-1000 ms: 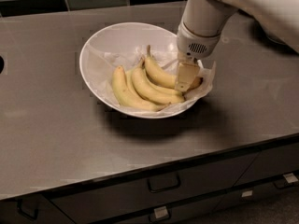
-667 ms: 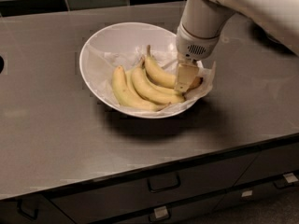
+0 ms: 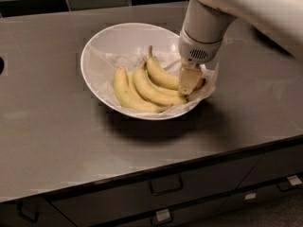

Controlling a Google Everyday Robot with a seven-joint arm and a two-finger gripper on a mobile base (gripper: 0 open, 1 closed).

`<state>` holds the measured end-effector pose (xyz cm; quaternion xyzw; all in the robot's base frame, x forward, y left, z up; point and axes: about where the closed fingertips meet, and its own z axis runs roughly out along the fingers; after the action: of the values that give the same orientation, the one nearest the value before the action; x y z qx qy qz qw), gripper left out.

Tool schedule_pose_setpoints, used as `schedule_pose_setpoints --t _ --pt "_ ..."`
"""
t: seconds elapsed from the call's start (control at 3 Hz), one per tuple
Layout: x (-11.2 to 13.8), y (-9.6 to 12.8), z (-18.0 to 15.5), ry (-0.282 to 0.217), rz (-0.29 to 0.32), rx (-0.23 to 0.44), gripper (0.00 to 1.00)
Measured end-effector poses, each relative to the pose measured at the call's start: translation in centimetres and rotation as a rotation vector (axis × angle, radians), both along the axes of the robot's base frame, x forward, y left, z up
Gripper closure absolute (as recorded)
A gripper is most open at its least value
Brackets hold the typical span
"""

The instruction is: Pick banana from white bowl

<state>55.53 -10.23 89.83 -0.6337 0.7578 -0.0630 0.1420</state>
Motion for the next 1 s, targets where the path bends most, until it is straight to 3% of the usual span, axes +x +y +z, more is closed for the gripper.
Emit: schedule_pose_setpoints --t 0.67,1.0 --pt "-0.11 0.31 -0.39 -0.021 -0.004 -0.036 0.41" --pt "-0.86 1.05 -0.39 -0.062 0.004 -0.067 0.44"
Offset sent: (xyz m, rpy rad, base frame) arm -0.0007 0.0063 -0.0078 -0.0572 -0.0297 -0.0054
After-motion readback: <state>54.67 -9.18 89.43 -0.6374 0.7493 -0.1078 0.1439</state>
